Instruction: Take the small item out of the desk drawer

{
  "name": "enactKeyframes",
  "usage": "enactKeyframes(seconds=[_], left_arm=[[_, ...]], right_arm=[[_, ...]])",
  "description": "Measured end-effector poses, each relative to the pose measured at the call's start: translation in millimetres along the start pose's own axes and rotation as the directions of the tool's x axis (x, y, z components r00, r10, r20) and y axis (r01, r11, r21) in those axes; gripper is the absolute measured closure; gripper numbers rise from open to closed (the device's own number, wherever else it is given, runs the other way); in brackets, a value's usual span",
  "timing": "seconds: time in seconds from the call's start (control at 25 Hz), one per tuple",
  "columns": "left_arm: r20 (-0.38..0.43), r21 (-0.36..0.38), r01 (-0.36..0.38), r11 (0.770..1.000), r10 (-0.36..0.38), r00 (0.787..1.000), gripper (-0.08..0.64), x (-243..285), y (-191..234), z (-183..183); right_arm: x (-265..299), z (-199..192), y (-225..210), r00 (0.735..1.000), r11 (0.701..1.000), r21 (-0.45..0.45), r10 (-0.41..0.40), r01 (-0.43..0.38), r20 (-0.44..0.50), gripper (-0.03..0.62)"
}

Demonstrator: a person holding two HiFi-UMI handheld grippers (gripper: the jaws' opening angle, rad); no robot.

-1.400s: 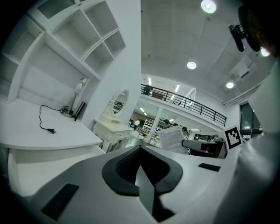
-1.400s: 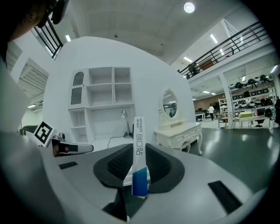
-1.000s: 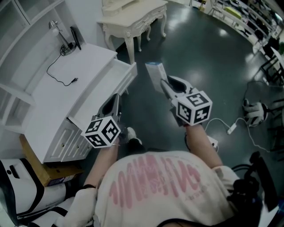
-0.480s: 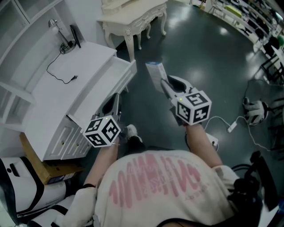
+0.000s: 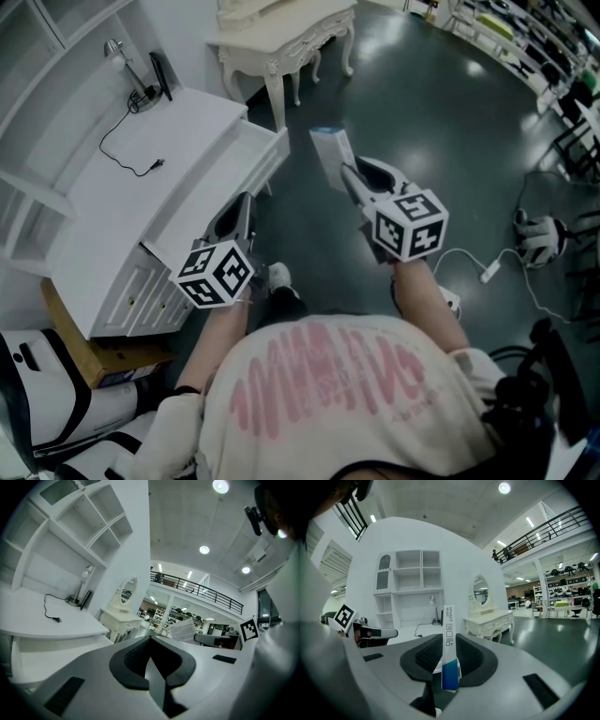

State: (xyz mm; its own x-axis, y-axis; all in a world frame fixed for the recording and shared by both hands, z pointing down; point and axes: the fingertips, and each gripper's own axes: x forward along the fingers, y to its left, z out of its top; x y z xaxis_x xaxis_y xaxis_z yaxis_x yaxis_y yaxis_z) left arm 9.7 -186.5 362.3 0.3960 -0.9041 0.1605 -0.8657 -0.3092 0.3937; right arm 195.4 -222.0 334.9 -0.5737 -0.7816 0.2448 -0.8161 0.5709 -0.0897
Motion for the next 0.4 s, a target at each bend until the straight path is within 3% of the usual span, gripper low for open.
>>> enactKeyframes(seconds=[0.4], left_arm=[[0.003,0.003,0.009,1.0,-0.009,1.0,0.532,5.5,-1.1,0.9]], right_arm=[[2.0,-1.6,-5.1,1.0,1.0,-0.001,-0.007,0.007,-0.004,0.494]])
